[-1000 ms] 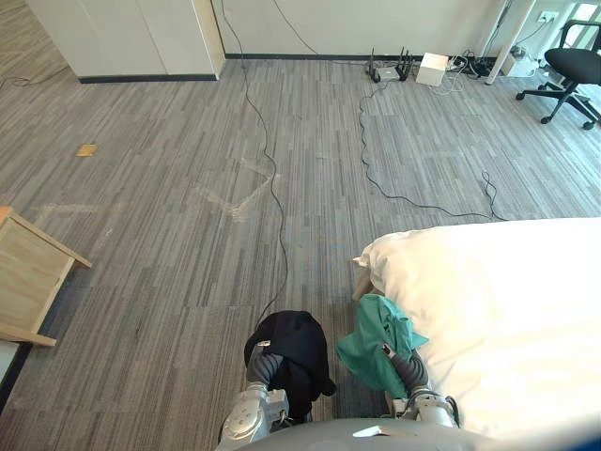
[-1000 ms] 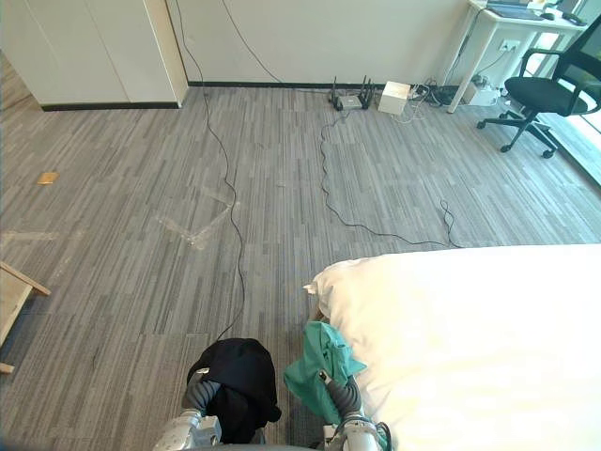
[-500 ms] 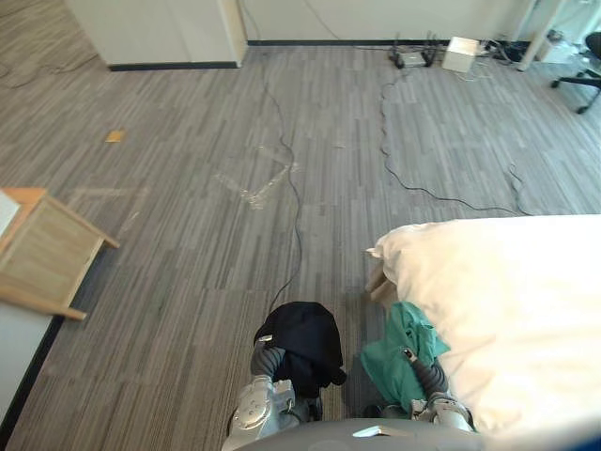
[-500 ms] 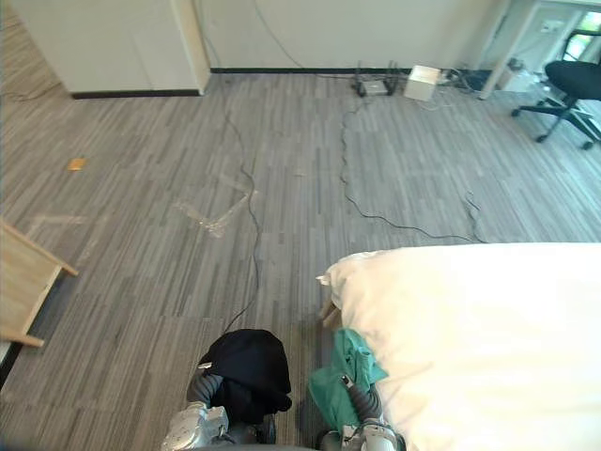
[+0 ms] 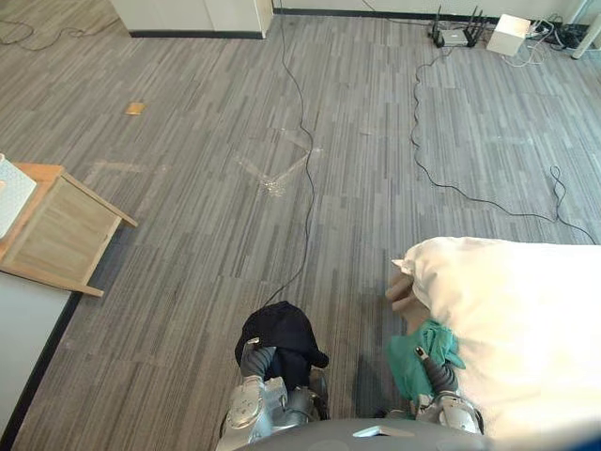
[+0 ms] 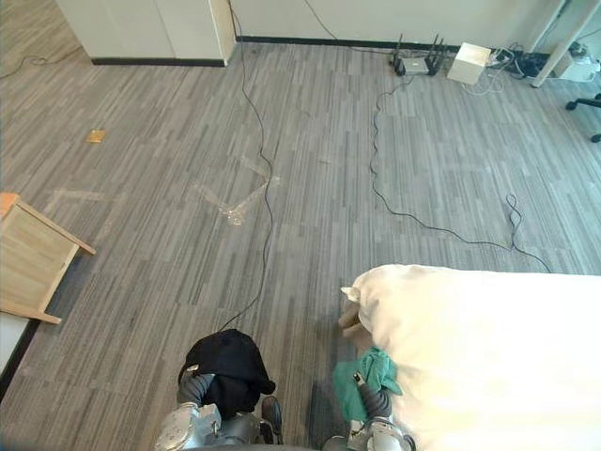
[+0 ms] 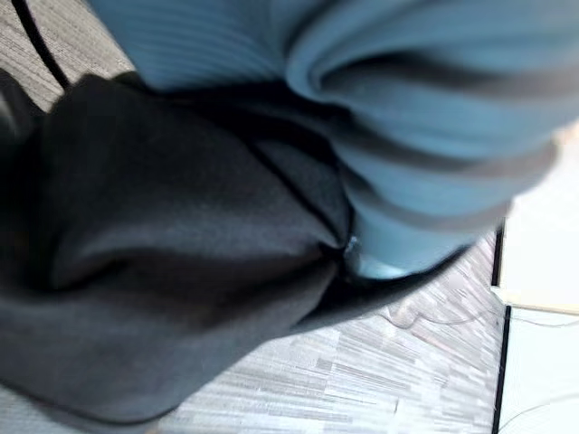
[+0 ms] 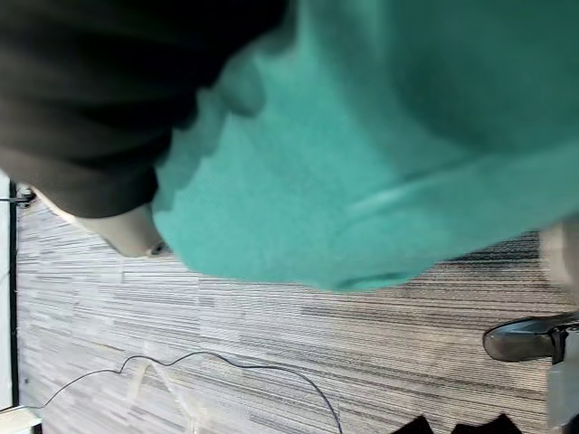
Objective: Tidy the bed and pick cloth on bed and put in laundry
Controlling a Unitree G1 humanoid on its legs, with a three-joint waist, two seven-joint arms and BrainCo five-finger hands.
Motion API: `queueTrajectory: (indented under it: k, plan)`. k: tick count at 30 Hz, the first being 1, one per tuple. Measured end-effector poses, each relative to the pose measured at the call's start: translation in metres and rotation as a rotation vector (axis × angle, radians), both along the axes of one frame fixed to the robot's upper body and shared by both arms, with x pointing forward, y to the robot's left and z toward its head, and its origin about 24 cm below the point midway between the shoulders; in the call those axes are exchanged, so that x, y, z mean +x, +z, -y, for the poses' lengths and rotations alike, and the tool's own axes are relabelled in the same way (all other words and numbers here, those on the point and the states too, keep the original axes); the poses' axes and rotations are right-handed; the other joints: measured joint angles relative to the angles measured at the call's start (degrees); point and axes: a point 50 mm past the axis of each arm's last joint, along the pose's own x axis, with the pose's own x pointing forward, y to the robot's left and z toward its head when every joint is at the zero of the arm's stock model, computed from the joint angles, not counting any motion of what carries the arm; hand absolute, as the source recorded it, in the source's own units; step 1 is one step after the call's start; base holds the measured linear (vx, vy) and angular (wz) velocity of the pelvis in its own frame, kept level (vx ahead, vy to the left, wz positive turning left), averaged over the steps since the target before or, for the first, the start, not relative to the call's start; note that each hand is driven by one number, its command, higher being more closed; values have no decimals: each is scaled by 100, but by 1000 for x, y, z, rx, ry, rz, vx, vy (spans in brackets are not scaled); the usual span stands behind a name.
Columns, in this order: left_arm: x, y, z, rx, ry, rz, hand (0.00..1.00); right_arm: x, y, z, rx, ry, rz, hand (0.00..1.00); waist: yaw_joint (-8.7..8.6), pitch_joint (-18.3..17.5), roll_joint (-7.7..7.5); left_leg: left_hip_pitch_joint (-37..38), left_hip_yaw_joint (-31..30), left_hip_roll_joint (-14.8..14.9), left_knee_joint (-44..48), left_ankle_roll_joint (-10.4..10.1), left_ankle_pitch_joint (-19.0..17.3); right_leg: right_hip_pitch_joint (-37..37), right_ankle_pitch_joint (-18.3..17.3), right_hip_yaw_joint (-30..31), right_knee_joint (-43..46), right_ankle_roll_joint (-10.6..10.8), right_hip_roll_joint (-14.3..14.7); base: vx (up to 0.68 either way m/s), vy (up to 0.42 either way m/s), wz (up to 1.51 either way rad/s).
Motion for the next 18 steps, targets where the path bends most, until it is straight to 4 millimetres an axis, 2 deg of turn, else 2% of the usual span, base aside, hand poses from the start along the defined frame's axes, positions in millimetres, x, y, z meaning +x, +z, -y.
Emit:
queueTrajectory:
  k: [1,2,3,4,5,6,7,9,10,11,12,13,14,15,16,17,18]
  plan:
    - [-4,-1,-3,9,-4,-11,100,-1,0,-1,-2,-2,-2,100,-66,-24,-74,252,-182,-115,-31,88,-59,-389,262,58,1189,169,-214,414,109,78]
    - [-6,-2,-5,16,-13,-21,100,-7,-1,-1,-10,0,-17,100,-173,-36,-136,487,-426,-179,6,173,-154,-667,313,37,2119,203,-370,543,63,105]
    - [-7,-2,-8,27,-16,-25,100,-6,0,-1,-17,-2,-10,100,-225,-43,-142,646,-669,-184,17,224,-200,-822,233,-43,2566,89,-418,582,-28,149]
    - [-4,-1,-10,36,-22,-20,100,-3,5,3,-32,-5,15,100,-349,-37,-138,839,-1124,-127,14,263,-225,-1056,35,-335,2877,-109,-450,470,-68,119]
    - [-3,-1,-10,36,-23,-18,100,-3,5,3,-34,-7,18,100,-364,-31,-127,873,-1175,-97,15,266,-227,-1117,4,-384,2877,-162,-440,454,-100,124]
    - [2,1,-9,34,-27,-3,100,2,8,5,-38,-13,37,100,-365,27,-36,1034,-1377,38,18,269,-229,-1357,-98,-573,2748,-328,-373,343,-91,68]
    - [6,2,-8,33,-29,8,100,5,9,7,-42,-18,47,100,-358,52,6,1092,-1444,112,42,257,-235,-1505,-118,-644,2595,-361,-313,520,-141,94]
    - [11,5,-7,29,-29,29,100,14,13,7,-46,-10,79,100,-370,128,172,1235,-1572,430,300,8,-360,-1892,-85,-726,1564,-372,6,445,-135,64]
    - [12,6,-7,27,-23,36,100,17,14,9,-52,-4,87,100,-363,120,282,1263,-1567,615,401,-212,-485,-2042,95,-638,745,-382,262,404,-139,48]
    - [17,9,-9,31,-16,52,100,21,16,9,-55,0,100,100,-351,115,298,1314,-1554,742,501,-483,-635,-2175,772,-400,-631,-450,551,572,-218,65]
    - [20,11,-16,42,2,63,100,21,17,9,-56,0,102,100,-348,79,212,1408,-1566,831,651,-793,-816,-2025,2473,-96,-1800,-795,693,618,-259,50]
    - [20,7,-10,22,12,46,100,24,17,12,-65,4,101,100,-319,107,442,1391,-1577,997,827,-921,-898,-1842,2507,-223,-1967,-854,878,584,-232,41]
    - [28,14,-10,19,13,87,100,38,20,13,-70,10,122,100,-300,218,404,1002,-1380,1098,1042,-922,-1088,-1802,2434,-140,-1945,-918,809,489,-228,50]
    - [34,18,-8,18,6,113,100,45,22,15,-73,5,135,100,-324,402,206,1025,-1392,960,303,-892,-1037,-1805,2109,-89,-1377,-917,473,344,-158,74]
    - [34,18,-5,12,2,112,100,44,22,17,-78,2,136,100,-358,430,187,1058,-1396,964,-177,-936,-688,-1883,1967,-76,-894,-910,350,246,-163,113]
    - [32,16,2,-15,14,108,100,39,23,25,-99,7,131,100,-396,433,381,1055,-1428,1242,-423,-985,132,-2090,1440,48,-225,-602,400,144,-45,93]
    - [22,13,-6,2,42,87,100,31,18,16,-76,24,107,100,-297,221,202,1224,-1468,1177,-432,-1009,92,-1969,1534,278,-705,-472,393,177,-67,89]
